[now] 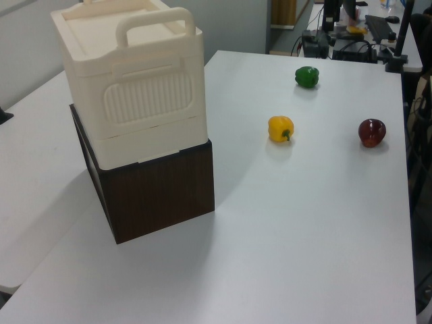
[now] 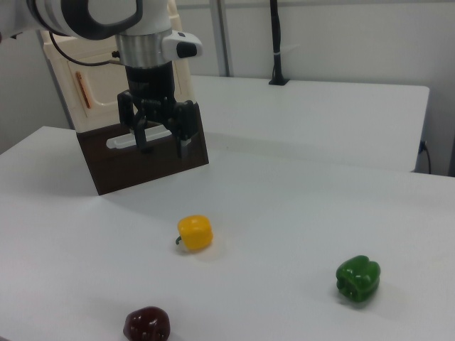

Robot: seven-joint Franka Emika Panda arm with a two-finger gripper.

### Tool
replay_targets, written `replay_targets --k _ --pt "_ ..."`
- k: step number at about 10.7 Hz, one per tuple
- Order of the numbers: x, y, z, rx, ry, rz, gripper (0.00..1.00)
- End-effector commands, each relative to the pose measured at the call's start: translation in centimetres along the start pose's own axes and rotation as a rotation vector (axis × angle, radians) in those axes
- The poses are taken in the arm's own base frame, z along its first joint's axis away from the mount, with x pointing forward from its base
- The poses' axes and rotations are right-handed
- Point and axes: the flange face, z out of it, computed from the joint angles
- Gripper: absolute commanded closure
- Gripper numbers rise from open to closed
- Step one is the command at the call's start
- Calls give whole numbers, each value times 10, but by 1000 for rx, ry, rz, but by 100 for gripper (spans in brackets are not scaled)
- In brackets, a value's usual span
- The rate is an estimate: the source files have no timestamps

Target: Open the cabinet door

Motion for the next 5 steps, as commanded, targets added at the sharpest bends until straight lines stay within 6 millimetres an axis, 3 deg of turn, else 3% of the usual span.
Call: replay_targets --k 1,5 --pt "-3 -6 1 7 -21 -7 0" --pt "2 -13 8 12 -30 -23 0"
